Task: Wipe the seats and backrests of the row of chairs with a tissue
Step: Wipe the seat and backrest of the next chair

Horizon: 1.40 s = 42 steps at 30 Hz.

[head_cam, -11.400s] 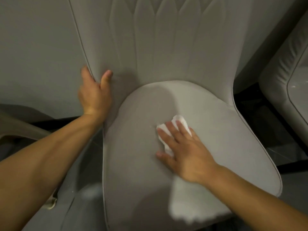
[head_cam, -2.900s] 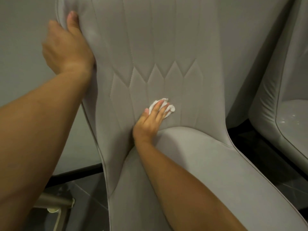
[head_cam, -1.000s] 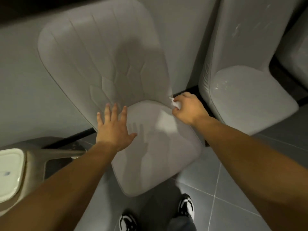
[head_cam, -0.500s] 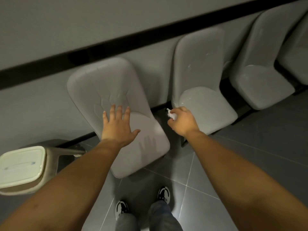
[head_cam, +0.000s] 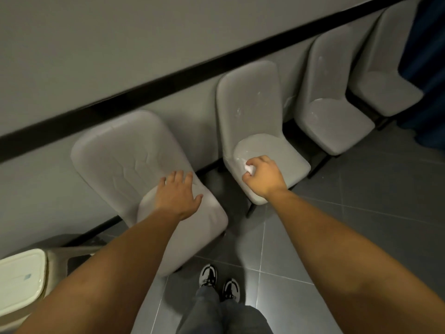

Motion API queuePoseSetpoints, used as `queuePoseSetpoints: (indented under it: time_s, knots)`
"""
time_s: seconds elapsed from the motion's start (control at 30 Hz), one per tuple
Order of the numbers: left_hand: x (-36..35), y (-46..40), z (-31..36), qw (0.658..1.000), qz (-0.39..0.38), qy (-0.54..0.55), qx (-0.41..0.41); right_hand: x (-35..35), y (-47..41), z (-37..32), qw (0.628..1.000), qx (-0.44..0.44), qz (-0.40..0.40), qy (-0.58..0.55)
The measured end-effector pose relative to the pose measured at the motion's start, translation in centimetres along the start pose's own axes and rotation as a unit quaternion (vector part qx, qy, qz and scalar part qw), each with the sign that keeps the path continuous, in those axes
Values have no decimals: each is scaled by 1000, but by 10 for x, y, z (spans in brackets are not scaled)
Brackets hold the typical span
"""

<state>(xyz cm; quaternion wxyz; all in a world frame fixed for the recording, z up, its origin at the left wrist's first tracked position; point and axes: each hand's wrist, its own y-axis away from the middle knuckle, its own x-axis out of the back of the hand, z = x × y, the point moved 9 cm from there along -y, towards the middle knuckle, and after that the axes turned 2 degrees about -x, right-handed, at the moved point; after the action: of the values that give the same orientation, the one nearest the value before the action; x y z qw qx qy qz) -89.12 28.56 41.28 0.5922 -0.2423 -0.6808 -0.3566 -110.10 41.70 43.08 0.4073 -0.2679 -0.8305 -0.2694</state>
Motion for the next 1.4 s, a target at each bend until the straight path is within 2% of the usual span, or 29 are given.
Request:
queuePoseSetpoints:
  time_s: [0.13, 0.3, 0.6, 0.83, 1.03, 1.1, 1.23, 1.4]
  knots:
    - [9, -26, 1, 1000, 10, 10, -17, 16, -15, 0, 1000, -18, 18, 3]
    - [1, -55, -10, 1000, -20, 18, -7, 23, -35, 4, 999, -31, 13, 2]
    - [14, -131, 26, 1000, -20, 7, 10, 65, -106, 67, 999, -44, -1, 23]
    - [17, -197, 82, 994, -8, 4, 111, 107, -208, 134, 998, 30, -37, 42]
    - [25, -211, 152, 976, -3, 13, 218, 134, -272, 174, 980, 150, -106, 73]
    - [41, -214, 169, 969, 25, 16, 245, 140, -283, 182, 974, 181, -124, 64]
    - [63, -227, 189, 962, 41, 7, 270, 145, -304, 193, 966, 213, -143, 43]
    - [39, -242, 217, 960, 15, 14, 278, 130, -330, 199, 959, 233, -151, 48]
